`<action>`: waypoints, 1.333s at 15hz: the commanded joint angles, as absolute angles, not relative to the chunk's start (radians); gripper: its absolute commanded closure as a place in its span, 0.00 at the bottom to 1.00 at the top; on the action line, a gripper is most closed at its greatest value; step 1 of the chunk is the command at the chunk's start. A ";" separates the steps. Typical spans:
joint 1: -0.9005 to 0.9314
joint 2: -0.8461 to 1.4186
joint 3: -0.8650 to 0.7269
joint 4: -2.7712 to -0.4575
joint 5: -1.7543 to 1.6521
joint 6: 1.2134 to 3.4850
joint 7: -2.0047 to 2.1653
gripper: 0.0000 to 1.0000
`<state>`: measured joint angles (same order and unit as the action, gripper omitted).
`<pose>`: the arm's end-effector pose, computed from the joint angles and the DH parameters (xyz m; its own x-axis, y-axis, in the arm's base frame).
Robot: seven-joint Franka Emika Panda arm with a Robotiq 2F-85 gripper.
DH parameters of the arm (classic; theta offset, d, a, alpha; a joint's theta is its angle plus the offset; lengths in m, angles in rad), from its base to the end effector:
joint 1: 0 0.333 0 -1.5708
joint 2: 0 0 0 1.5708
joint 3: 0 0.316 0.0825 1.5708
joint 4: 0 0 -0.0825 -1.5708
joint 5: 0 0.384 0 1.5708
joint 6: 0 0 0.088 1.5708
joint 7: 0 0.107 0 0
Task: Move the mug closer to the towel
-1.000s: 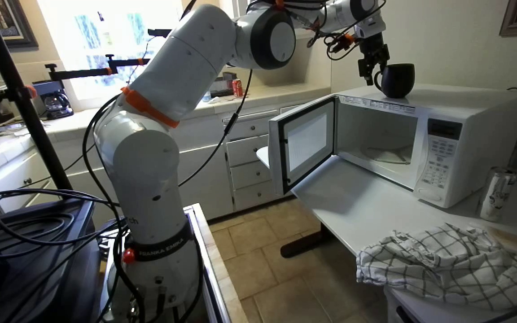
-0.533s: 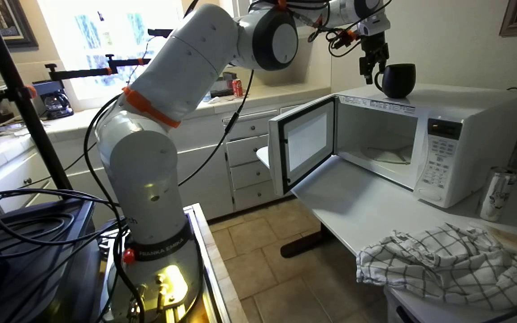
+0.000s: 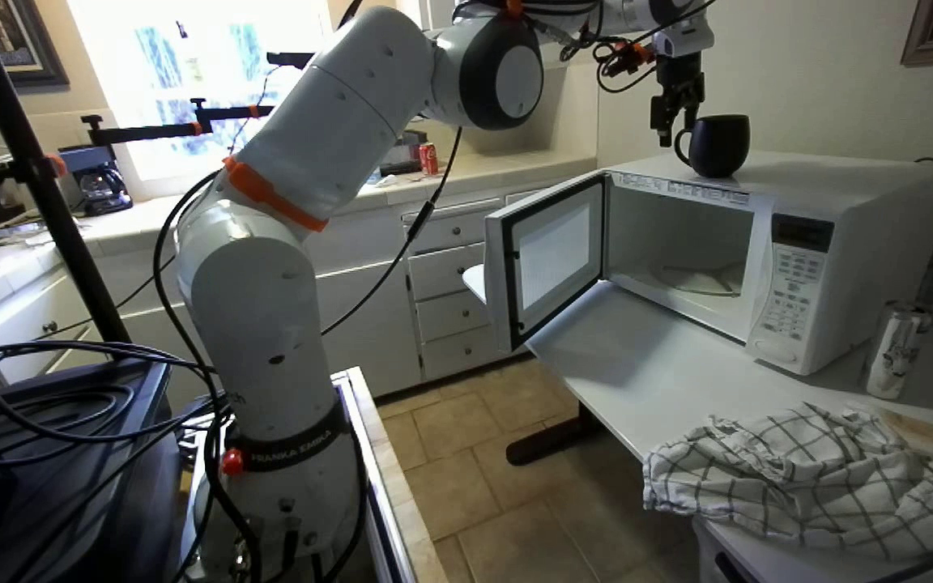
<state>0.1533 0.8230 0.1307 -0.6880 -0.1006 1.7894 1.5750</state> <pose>0.7629 0.1617 0.5161 0.2299 -0.9732 0.0035 -0.9344 -0.2218 -0.2787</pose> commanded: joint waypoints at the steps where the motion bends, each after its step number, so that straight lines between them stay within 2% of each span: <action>1: 0.152 0.852 0.139 -0.621 -0.086 1.723 1.569 0.00; 9: 0.143 0.891 0.171 -0.582 -0.097 1.796 1.364 0.00; 20: 0.146 0.878 0.153 -0.617 -0.105 1.807 1.379 0.00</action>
<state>0.1453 0.8639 0.1553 -0.6295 -0.0987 1.8030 1.3938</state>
